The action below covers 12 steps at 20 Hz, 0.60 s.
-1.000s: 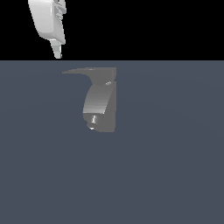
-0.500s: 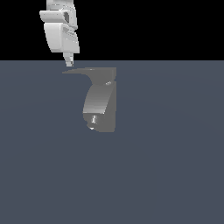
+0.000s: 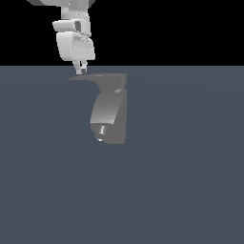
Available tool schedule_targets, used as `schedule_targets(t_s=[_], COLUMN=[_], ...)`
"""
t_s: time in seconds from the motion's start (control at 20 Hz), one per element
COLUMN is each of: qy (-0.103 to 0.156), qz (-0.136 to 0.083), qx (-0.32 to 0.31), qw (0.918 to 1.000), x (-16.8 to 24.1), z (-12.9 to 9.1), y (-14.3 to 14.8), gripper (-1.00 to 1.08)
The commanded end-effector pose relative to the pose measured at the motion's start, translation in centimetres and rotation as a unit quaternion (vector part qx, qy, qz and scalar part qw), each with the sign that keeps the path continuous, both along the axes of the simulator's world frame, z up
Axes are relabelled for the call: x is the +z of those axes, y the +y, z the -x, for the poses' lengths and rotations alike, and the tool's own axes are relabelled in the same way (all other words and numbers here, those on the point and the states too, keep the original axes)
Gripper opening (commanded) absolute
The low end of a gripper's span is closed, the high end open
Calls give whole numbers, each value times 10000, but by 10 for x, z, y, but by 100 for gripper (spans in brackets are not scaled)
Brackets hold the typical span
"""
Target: Turn on the faucet by rotating a designated handle.
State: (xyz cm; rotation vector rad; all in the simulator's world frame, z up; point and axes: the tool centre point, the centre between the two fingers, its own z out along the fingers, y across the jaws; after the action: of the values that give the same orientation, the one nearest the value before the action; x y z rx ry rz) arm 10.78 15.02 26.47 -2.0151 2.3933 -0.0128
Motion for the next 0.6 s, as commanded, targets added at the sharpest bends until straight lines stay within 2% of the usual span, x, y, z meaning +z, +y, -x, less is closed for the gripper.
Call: schedule_targets(t_s=[0.0,0.4,0.45,0.55], qy=[76,76,-23,-18], qz=[16,11,-11,-10], qx=[-162,-241,-182,-185], qw=[9998,9997,9998,9998], x=[-14,-16,0,0], z=[-5,-9,-9,-4], y=[-10,-12,-3,-2], gripper=[-100,-100,-100,-100])
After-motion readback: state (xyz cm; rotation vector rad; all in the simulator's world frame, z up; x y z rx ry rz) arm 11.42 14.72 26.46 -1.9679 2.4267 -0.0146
